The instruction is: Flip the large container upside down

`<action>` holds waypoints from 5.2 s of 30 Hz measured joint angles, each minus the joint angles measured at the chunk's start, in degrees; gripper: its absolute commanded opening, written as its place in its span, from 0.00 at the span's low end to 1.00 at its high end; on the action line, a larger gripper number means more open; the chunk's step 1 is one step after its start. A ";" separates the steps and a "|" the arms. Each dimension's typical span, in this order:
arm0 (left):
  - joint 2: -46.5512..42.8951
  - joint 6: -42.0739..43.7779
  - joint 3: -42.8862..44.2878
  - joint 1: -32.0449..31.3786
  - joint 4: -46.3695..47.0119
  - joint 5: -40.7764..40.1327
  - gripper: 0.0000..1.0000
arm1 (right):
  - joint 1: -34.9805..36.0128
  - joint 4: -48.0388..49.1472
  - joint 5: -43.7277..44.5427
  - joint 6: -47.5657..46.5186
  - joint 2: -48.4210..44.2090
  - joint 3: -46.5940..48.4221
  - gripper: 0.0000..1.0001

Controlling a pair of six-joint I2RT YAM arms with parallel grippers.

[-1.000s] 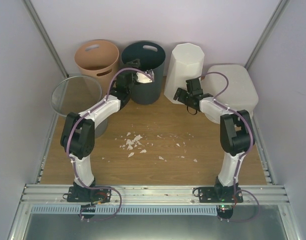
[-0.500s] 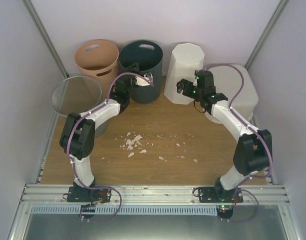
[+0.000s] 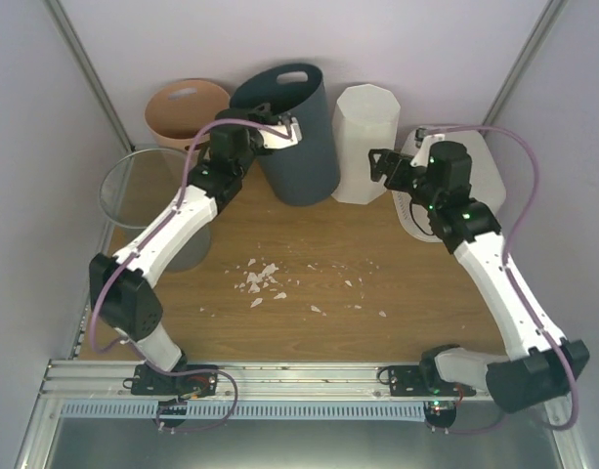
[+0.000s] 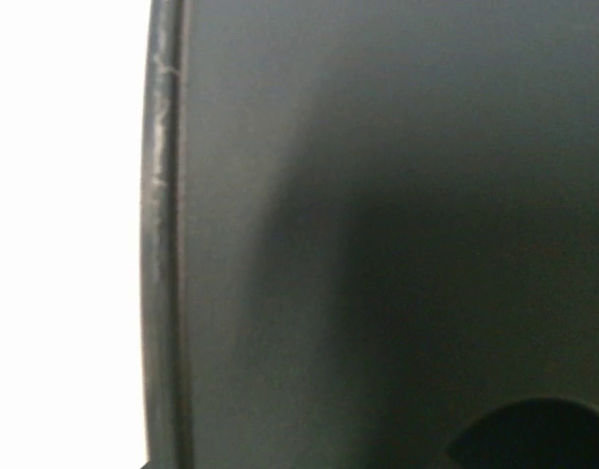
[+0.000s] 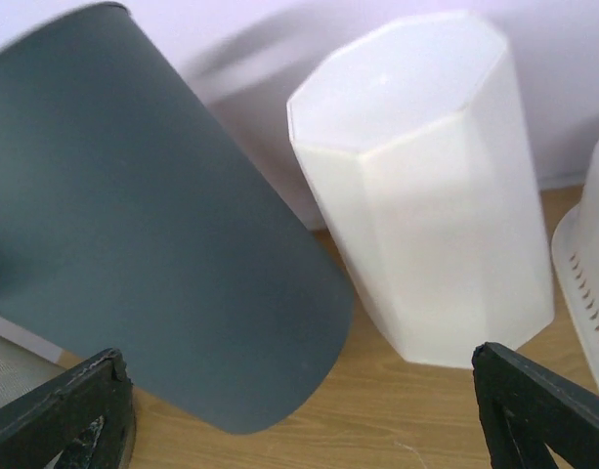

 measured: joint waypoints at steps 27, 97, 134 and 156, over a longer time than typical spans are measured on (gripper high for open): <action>3.30 -55.95 14.29 1.27 -32.65 32.74 0.00 | -0.02 -31.71 -0.02 1.44 -22.03 12.44 0.91; 5.64 -103.43 -13.86 1.29 -13.00 77.90 0.00 | -0.13 -23.85 -8.76 8.81 -32.00 -30.18 0.96; 16.41 -81.79 6.58 -4.04 -34.21 47.84 0.36 | -2.01 -28.89 -11.04 12.92 -29.03 -13.27 0.91; 36.02 -90.73 14.25 -17.09 -29.97 75.95 0.50 | -0.70 -16.85 -22.12 10.47 -22.16 -8.07 0.91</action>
